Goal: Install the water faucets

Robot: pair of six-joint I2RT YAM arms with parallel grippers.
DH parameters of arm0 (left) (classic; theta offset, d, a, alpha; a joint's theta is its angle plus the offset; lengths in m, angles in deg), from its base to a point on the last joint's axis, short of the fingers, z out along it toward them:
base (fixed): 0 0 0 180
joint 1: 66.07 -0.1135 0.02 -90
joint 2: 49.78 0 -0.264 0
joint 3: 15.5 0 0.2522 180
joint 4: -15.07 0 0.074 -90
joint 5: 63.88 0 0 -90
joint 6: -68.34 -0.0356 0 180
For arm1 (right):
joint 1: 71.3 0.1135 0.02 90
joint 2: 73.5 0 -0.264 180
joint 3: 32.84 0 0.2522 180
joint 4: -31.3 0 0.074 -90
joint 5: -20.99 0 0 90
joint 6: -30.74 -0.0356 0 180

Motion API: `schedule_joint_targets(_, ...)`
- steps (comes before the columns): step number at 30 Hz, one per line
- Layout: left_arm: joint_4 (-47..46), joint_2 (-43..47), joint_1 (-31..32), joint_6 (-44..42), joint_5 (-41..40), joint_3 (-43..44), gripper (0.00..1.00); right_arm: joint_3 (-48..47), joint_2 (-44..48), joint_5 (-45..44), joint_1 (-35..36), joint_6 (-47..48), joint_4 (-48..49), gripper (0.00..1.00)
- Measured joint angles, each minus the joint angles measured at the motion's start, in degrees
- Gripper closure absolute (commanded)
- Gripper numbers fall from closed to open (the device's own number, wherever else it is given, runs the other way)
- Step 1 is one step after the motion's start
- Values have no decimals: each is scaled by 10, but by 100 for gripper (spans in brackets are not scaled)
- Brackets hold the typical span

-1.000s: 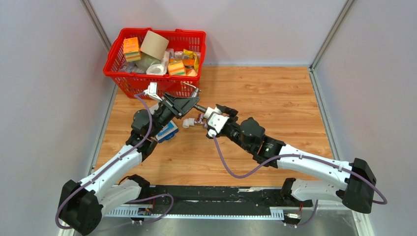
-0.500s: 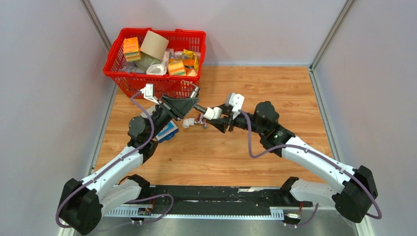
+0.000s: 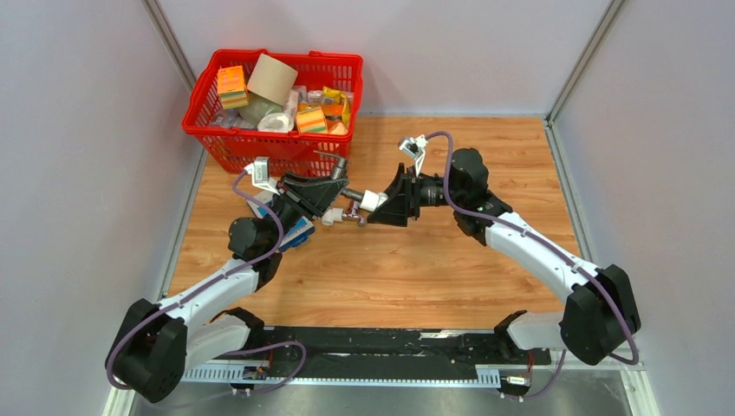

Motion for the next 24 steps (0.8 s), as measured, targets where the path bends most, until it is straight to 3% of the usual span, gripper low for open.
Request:
schedule_joint_targets(3,-14,15,1,-2,-10,-8,100,-7,20,-43,-3,29,-37,8)
schedule_joint_targets(5,-20,26,1,0,-23,-11,100,-7,42,-80,-8,69,-61,1)
schedule_joint_targets(15,-2,52,1,43,-106,-11,100,-3,164,-200,-9,320,-82,0)
schedule_joint_targets(24,108,52,1,96,-132,-9,100,-2,143,-213,70,448,-83,0)
